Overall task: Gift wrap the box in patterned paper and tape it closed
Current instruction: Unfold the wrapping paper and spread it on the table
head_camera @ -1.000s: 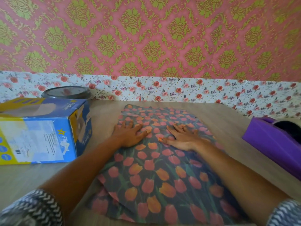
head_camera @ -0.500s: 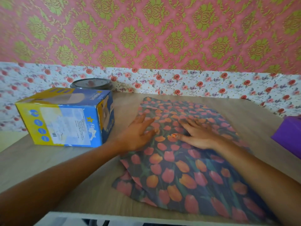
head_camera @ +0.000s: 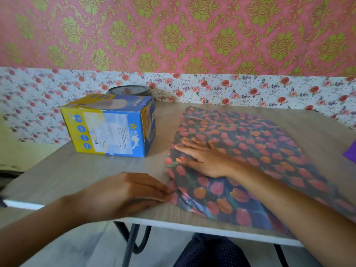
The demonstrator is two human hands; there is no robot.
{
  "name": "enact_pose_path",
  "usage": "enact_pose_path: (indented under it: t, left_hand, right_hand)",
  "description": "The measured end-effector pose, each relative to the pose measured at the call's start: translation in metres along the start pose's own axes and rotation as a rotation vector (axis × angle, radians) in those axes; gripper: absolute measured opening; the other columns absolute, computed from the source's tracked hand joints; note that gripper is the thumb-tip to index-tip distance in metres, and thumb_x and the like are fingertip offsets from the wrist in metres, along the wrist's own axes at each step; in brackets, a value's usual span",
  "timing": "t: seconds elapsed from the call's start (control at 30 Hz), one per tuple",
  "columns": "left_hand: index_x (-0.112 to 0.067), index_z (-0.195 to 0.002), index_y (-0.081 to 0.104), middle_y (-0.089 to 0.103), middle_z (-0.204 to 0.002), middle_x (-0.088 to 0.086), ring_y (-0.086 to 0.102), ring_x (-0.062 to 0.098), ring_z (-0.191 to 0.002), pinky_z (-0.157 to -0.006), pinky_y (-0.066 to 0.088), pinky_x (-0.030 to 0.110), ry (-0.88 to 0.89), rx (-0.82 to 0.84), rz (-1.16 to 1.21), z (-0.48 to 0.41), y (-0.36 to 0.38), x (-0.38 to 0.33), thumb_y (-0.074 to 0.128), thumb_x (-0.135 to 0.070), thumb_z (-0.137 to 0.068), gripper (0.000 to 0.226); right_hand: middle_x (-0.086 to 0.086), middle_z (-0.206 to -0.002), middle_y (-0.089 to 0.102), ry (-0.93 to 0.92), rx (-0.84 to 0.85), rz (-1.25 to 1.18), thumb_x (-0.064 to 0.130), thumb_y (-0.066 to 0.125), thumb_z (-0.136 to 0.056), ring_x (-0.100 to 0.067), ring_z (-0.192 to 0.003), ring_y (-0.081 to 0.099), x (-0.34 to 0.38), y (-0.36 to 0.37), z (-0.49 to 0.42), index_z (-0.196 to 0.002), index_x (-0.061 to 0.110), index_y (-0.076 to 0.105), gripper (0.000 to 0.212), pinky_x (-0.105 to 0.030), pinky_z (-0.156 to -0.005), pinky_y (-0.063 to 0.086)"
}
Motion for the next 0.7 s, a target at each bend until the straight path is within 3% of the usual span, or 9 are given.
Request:
enact_pose_path:
  t: [0.07,0.17,0.2,0.23,0.3,0.37,0.5,0.63,0.7]
  left_hand:
    - [-0.044,-0.127,0.05,0.054,-0.128,-0.019,0.05,0.004,-0.119,-0.098,0.042,0.029,0.043,0.061,-0.016,-0.007,0.0,-0.004,0.008,-0.074,-0.088,0.065]
    - [-0.037,-0.115,0.063,0.063,-0.119,-0.012,0.055,0.008,-0.112,-0.097,0.042,0.028,0.166,-0.058,-0.111,-0.011,-0.011,-0.017,-0.003,-0.095,-0.06,0.104]
    - [-0.031,-0.112,0.064,0.066,-0.114,-0.008,0.059,0.012,-0.106,-0.092,0.045,0.029,0.206,-0.094,-0.105,-0.013,-0.017,-0.026,0.001,-0.091,-0.068,0.097]
    - [-0.024,-0.11,0.062,0.067,-0.106,-0.002,0.062,0.016,-0.097,-0.083,0.049,0.029,0.254,-0.157,-0.131,-0.017,-0.024,-0.034,0.015,-0.076,-0.085,0.075]
    - [-0.017,-0.1,0.057,0.065,-0.092,0.002,0.062,0.02,-0.079,-0.063,0.051,0.03,0.367,-0.218,-0.152,-0.02,-0.033,-0.042,0.045,-0.027,-0.094,0.016]
    - [-0.016,-0.091,0.061,0.063,-0.092,-0.002,0.061,0.017,-0.081,-0.063,0.05,0.03,0.348,-0.126,-0.023,-0.021,-0.037,-0.042,0.052,-0.003,-0.081,0.019]
    - [-0.019,-0.097,0.064,0.065,-0.104,-0.008,0.063,0.011,-0.095,-0.076,0.051,0.027,0.319,-0.064,0.116,-0.016,-0.038,-0.031,0.056,-0.004,-0.083,0.022]
    - [-0.019,-0.1,0.058,0.065,-0.088,-0.001,0.06,0.02,-0.071,-0.053,0.049,0.026,0.408,-0.176,-0.16,-0.02,-0.035,-0.032,0.052,-0.014,-0.087,0.015]
    - [-0.017,-0.099,0.051,0.061,-0.078,0.005,0.057,0.027,-0.063,-0.049,0.047,0.028,0.465,-0.235,-0.254,-0.025,-0.034,-0.037,0.05,-0.013,-0.087,0.013]
  right_hand:
    - [0.008,-0.158,0.0,0.005,-0.009,0.027,0.055,0.028,-0.094,-0.013,-0.146,-0.004,0.0,0.004,0.0,-0.148,0.036,0.013,0.059,-0.05,-0.116,-0.004]
    - [0.009,-0.158,-0.001,0.01,-0.013,0.032,0.056,0.027,-0.093,-0.012,-0.145,-0.004,0.0,0.005,0.0,-0.148,0.037,0.012,0.06,-0.05,-0.116,-0.004]
    - [0.009,-0.158,-0.001,0.013,-0.013,0.032,0.057,0.027,-0.093,-0.011,-0.145,-0.004,-0.001,0.005,-0.001,-0.147,0.038,0.012,0.06,-0.05,-0.116,-0.003]
    - [0.009,-0.158,-0.001,0.014,-0.015,0.031,0.057,0.027,-0.093,-0.011,-0.145,-0.003,-0.001,0.006,-0.001,-0.147,0.038,0.011,0.06,-0.05,-0.116,-0.003]
    - [0.009,-0.158,0.0,0.013,-0.023,0.034,0.056,0.028,-0.093,-0.011,-0.145,-0.003,-0.001,0.006,-0.001,-0.147,0.038,0.011,0.059,-0.049,-0.116,-0.003]
    - [0.009,-0.158,0.0,0.012,-0.022,0.032,0.055,0.028,-0.094,-0.011,-0.145,-0.003,-0.001,0.006,-0.001,-0.147,0.037,0.011,0.059,-0.049,-0.116,-0.003]
    - [0.01,-0.158,0.0,0.009,-0.022,0.019,0.054,0.029,-0.095,-0.011,-0.145,-0.003,-0.001,0.005,-0.001,-0.147,0.038,0.013,0.057,-0.047,-0.117,-0.004]
    - [0.01,-0.158,0.0,0.008,-0.031,0.017,0.053,0.029,-0.095,-0.01,-0.145,-0.003,-0.002,0.006,0.0,-0.148,0.037,0.014,0.057,-0.047,-0.117,-0.003]
    - [0.01,-0.158,0.0,0.002,-0.034,0.024,0.053,0.029,-0.095,-0.009,-0.145,-0.003,-0.001,0.006,-0.001,-0.148,0.036,0.013,0.057,-0.048,-0.117,-0.002]
Point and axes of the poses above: each hand's wrist, its own z-axis away from the middle knuckle, its own y-axis out of the palm, x = y × z, the point moved 2 cm from there along -z, towards the middle knuckle
